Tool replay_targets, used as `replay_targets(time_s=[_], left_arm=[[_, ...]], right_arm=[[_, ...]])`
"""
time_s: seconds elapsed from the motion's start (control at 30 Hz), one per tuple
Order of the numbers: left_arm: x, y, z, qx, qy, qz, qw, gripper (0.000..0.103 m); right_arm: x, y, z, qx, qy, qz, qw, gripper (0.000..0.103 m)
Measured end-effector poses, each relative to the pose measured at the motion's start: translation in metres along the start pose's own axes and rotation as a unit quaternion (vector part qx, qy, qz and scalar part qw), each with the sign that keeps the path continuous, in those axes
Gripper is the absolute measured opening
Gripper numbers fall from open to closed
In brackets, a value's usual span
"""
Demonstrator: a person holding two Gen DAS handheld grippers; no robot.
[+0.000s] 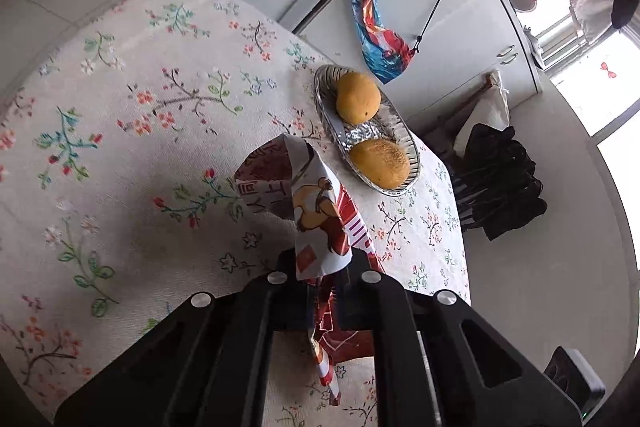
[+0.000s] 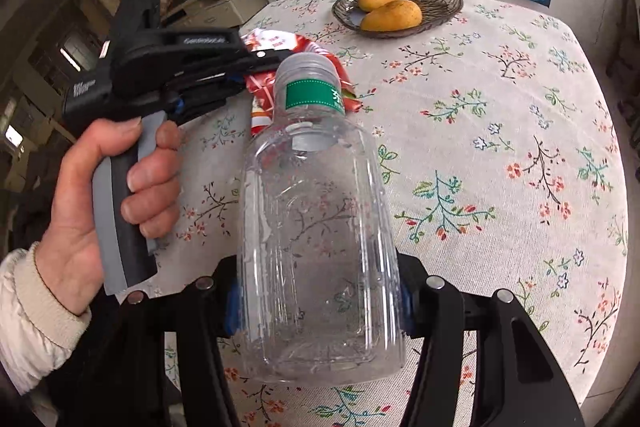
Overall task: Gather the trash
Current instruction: 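Lift the clear bottle and carry it to the yellow basin with the right gripper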
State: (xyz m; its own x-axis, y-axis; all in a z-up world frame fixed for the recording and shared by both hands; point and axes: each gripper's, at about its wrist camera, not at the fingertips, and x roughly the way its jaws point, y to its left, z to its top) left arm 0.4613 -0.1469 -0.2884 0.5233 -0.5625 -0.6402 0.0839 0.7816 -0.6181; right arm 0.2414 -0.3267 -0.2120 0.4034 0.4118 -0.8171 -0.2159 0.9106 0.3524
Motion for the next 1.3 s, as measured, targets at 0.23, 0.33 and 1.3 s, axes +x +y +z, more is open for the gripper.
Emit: replay_targets(time_s=[0.23,0.33,1.3], left_arm=[[-0.079,-0.019,-0.015,0.1,-0.039,0.042,0.9934,0.007],[-0.111,-0.023,-0.033,0.139,-0.048,0.053,0.9877,0.007],[-0.241,-0.014,-0.137,0.237,-0.112,0.097,0.9602,0.007]], right_arm=[[-0.025,-0.01,-0.008,0.06,-0.049,0.025,0.997,0.056],[-0.033,-0.008,-0.015,0.072,-0.066,0.04,0.994,0.056],[-0.067,0.063,-0.072,0.052,-0.198,0.056,0.977,0.056]])
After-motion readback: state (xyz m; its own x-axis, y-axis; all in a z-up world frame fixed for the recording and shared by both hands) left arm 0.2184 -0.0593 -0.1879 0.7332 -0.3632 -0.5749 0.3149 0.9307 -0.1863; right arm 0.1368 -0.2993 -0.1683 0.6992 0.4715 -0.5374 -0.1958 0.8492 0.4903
